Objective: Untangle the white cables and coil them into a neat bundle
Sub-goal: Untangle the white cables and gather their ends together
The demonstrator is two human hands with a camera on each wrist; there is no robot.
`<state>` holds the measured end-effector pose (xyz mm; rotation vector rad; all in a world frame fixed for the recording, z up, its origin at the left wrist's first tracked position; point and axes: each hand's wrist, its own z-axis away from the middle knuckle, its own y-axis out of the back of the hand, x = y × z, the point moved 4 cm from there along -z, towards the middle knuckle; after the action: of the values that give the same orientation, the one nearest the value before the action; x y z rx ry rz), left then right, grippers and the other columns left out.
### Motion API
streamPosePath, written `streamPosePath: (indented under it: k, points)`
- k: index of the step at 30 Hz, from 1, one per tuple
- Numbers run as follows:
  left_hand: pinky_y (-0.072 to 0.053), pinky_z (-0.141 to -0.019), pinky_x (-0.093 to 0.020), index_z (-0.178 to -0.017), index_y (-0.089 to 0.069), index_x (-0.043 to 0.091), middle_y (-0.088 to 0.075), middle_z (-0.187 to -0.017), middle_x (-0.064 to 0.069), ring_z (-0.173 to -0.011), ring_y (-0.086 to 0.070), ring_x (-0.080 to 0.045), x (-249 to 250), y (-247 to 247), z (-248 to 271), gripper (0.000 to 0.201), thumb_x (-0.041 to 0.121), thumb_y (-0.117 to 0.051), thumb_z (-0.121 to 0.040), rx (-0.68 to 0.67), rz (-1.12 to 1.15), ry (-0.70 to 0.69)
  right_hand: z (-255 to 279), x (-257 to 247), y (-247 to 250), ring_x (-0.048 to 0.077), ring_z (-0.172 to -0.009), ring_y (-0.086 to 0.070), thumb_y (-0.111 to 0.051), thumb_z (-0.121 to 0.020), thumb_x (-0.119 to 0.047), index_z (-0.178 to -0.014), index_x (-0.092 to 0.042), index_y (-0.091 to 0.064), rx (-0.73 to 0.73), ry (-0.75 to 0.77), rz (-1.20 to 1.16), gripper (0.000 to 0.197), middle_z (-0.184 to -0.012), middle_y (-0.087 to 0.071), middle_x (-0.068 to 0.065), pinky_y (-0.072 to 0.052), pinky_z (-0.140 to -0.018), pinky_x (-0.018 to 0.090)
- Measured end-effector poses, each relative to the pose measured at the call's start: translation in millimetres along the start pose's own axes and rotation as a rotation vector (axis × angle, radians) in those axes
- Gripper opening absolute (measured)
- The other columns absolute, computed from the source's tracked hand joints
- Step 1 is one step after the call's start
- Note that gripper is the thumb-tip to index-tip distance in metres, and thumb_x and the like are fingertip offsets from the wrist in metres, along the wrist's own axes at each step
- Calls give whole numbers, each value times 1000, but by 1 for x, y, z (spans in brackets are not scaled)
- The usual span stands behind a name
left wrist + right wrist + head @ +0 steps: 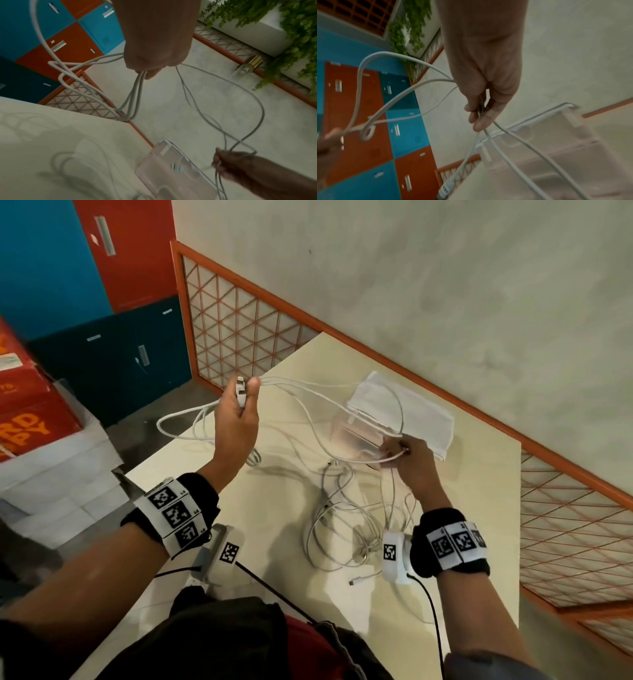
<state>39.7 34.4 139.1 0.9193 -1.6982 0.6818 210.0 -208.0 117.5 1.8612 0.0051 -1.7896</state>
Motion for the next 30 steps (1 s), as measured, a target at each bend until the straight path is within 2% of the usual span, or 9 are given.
streamPosePath:
  k: [6, 12, 14, 17, 19, 21, 25, 28, 30]
  points:
    - [-37, -56, -20, -101, -52, 6, -43, -64, -3, -56, -39, -6, 0, 5, -1, 30, 34, -40, -99, 67, -42, -4, 1, -24, -43, 8, -69, -70, -46, -93, 6, -95, 2, -61, -200, 39, -343, 15, -88, -63, 14, -57, -71, 22]
    - [-32, -51, -34, -86, -38, 12, -34, -59, 0, -56, -32, -17, -2, 12, -8, 30, 40, -39, -98, 113, -130, -19, 6, 52, -90, 25, -112, -50, -54, -89, 1, -143, -10, -31, -587, -11, 451, 60, -127, -42, 13, -45, -88, 21]
    - [-33, -52, -30, -86, -38, 13, -36, -58, 5, -53, -32, -8, -3, 11, -7, 28, 38, -40, -98, 112, -154, -26, 7, 68, -80, 30, -135, -35, -51, -88, 5, -148, -6, -19, -531, -42, 608, 70, -147, -30, 20, -32, -107, 32]
    - [-35, -54, -25, -86, -39, 14, -41, -59, 11, -51, -38, -3, -9, 11, -7, 24, 35, -43, -98, 136, -198, -29, 9, 84, -45, 30, -144, -21, -49, -87, 7, -150, -9, -14, -346, -138, 619, 74, -155, -20, 20, -25, -113, 34]
    - [-35, -54, -22, -87, -38, 15, -42, -61, 13, -51, -41, 0, -12, 14, -10, 22, 34, -42, -98, 181, -201, -24, 12, 98, -23, 30, -139, -30, -52, -87, 3, -149, -8, -22, -244, -197, 583, 70, -151, -27, 23, -32, -107, 33]
    - [-33, -53, -16, -89, -38, 14, -41, -63, 14, -51, -42, 3, -13, 13, -14, 20, 31, -41, -99, 209, -181, -22, 18, 109, -9, 26, -112, -52, -58, -86, -1, -133, -7, -47, -184, -199, 494, 49, -128, -52, 19, -46, -82, 21]
    - [-31, -52, -15, -88, -36, 13, -38, -61, 14, -50, -43, 4, -14, 2, -16, 21, 30, -41, -99, 199, -213, -29, 45, 110, -27, 14, -70, -62, -63, -85, -6, -83, -14, -67, -395, -180, 401, 9, -80, -67, 7, -48, -65, 20]
    - [-32, -57, -24, -88, -37, 13, -41, -62, 15, -53, -46, 5, -23, -10, -11, 22, 32, -42, -98, 164, -252, 2, 63, 120, -51, 0, -63, -57, -77, -73, -5, -89, -6, -69, -542, -108, 453, 17, -75, -64, -1, -45, -63, 12]
    - [-34, -60, -24, -89, -41, 12, -44, -64, 16, -55, -47, 4, -28, -15, -6, 22, 32, -42, -98, 130, -259, 21, 69, 128, -57, 12, -66, -53, -76, -73, -2, -98, 0, -64, -555, -51, 544, 27, -70, -54, -6, -43, -66, 21]
